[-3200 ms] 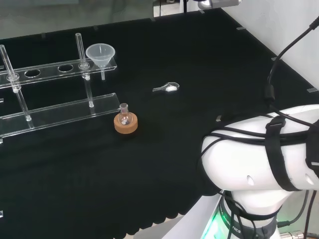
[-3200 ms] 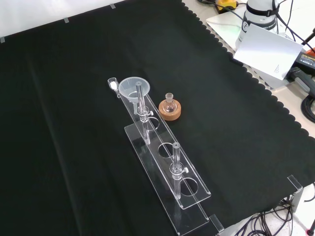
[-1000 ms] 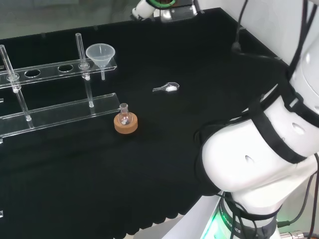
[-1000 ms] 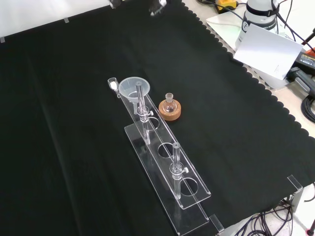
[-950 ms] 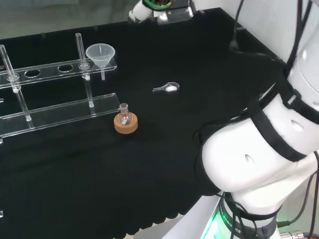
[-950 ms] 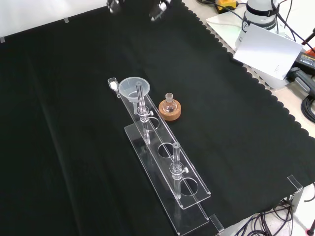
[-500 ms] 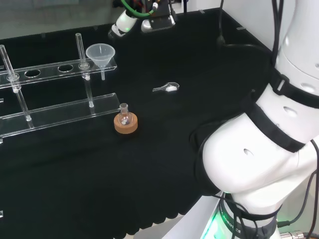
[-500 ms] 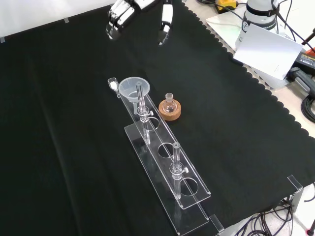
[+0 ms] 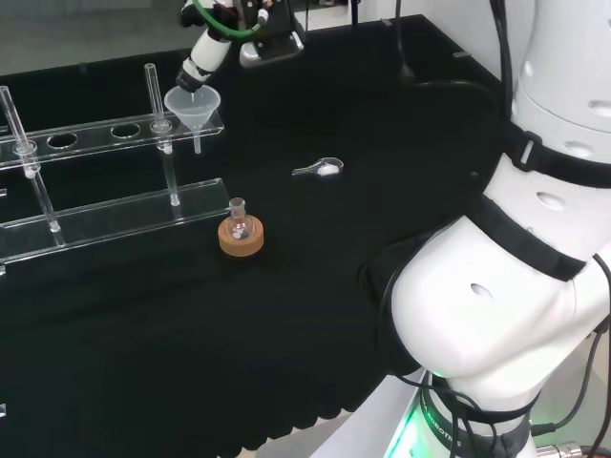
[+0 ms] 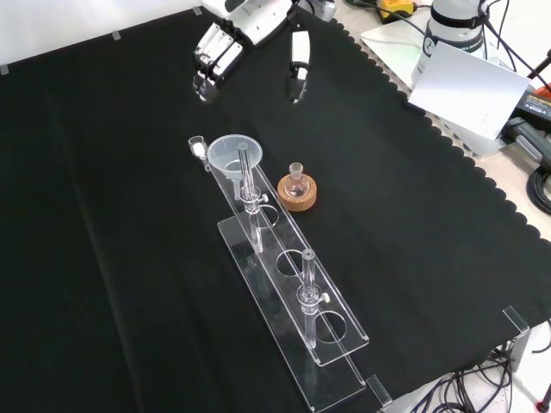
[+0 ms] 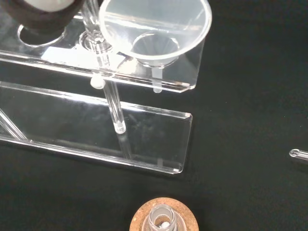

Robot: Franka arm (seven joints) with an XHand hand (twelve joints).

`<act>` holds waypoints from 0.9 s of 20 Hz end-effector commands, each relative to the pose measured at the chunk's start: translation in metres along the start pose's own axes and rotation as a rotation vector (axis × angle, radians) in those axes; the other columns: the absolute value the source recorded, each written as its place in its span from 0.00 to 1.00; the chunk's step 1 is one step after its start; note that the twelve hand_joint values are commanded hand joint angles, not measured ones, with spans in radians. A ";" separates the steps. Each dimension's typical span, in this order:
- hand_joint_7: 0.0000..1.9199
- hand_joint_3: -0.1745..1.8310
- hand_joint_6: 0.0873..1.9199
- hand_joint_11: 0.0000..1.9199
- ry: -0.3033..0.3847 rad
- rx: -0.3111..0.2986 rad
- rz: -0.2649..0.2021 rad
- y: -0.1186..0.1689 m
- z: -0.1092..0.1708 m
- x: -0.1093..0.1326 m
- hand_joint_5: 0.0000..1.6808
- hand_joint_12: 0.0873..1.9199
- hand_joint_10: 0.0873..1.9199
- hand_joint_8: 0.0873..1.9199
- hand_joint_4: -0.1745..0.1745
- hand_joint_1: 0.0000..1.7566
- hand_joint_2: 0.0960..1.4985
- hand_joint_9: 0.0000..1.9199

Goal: Pick up the funnel from the transparent funnel stand.

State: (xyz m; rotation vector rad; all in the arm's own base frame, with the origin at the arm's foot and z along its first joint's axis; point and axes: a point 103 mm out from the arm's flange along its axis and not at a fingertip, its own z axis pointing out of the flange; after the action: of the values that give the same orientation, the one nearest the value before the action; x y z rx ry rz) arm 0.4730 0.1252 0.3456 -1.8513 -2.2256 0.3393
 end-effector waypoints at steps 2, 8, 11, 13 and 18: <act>0.00 0.17 0.00 0.13 -0.066 0.125 0.035 0.033 0.021 0.001 0.07 0.76 0.39 0.26 0.40 0.17 0.45 0.08; 0.00 0.15 0.00 0.10 -0.088 0.137 0.031 0.052 0.032 0.003 0.01 0.77 0.38 0.07 0.39 0.19 0.46 0.00; 0.00 0.14 0.00 0.09 -0.097 0.141 0.024 0.058 0.037 0.008 0.00 0.78 0.37 0.06 0.39 0.19 0.46 0.00; 0.00 0.14 0.00 0.09 -0.101 0.148 0.020 0.062 0.042 0.010 0.01 0.78 0.37 0.06 0.39 0.19 0.46 0.00; 0.00 0.14 0.00 0.08 -0.119 0.158 0.020 0.068 0.052 0.012 0.01 0.79 0.39 0.08 0.38 0.19 0.47 0.00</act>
State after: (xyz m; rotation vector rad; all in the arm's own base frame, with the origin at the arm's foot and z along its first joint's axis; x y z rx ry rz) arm 0.5164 0.1454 0.2774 -1.8124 -2.1780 0.6148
